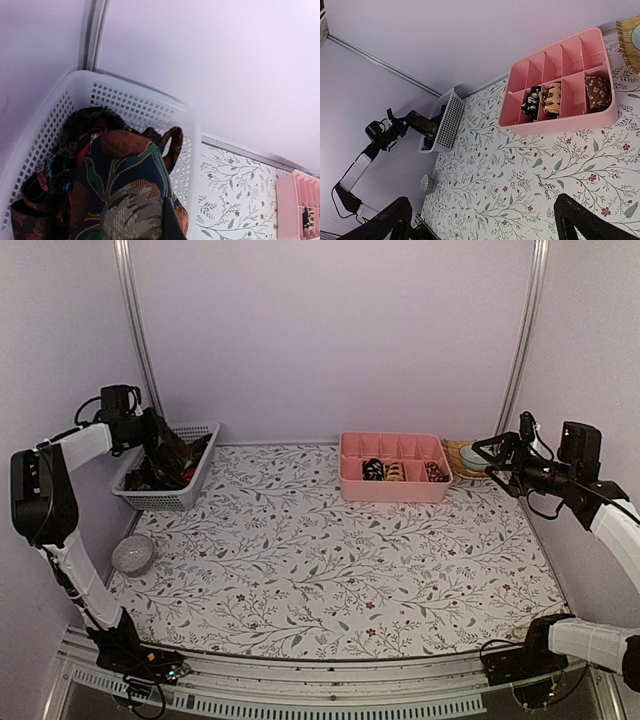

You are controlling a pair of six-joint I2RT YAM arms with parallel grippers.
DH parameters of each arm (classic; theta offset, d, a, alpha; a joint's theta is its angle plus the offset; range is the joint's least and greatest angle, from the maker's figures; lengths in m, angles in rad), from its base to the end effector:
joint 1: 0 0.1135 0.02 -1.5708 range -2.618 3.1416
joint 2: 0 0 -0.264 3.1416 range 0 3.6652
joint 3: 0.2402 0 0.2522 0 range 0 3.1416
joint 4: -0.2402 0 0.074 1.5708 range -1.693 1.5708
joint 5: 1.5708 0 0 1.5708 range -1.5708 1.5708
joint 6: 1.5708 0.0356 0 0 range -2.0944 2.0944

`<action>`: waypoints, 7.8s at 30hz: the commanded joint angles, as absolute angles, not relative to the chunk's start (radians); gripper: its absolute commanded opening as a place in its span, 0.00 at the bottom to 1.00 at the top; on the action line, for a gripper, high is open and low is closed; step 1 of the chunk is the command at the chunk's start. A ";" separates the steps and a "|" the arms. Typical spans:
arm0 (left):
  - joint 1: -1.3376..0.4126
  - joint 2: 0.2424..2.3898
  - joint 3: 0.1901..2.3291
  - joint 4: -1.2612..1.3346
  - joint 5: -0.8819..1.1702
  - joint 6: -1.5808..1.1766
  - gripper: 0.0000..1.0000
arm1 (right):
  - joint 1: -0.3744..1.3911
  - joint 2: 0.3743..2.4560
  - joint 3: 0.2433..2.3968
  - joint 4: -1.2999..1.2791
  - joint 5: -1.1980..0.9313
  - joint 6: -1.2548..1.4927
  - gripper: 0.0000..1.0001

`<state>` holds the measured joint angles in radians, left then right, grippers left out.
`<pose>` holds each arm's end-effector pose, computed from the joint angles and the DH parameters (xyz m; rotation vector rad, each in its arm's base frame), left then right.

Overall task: Roll the ties
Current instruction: Pick up the tie from the bin, then place the tie at the center of the board, then move the tie to the center of the board, then pick up the tie from the center of the board, then pass from the left arm to the right

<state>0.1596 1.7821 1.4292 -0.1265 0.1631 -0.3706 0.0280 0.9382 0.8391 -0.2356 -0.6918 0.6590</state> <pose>0.4183 0.0615 0.2929 -0.4398 2.0089 -0.2983 0.2087 0.0286 0.3286 0.1282 1.9796 1.1122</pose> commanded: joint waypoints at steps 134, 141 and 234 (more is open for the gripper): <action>-0.945 1.372 0.770 0.133 -0.112 0.083 0.88 | 0.710 1.638 1.105 -0.594 -0.064 0.225 0.00; -1.075 1.617 0.980 0.082 -0.040 0.249 0.88 | 0.710 1.425 1.012 -0.663 -0.053 0.252 0.21; -0.922 1.603 1.689 -0.614 0.369 -0.126 0.00 | 0.783 1.079 0.819 0.117 -0.414 -0.057 0.57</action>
<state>-0.9539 1.6482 1.7210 -0.6163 0.2993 -0.1043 0.7696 1.2053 0.8635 0.0425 -0.4168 0.0128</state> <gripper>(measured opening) 0.006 0.539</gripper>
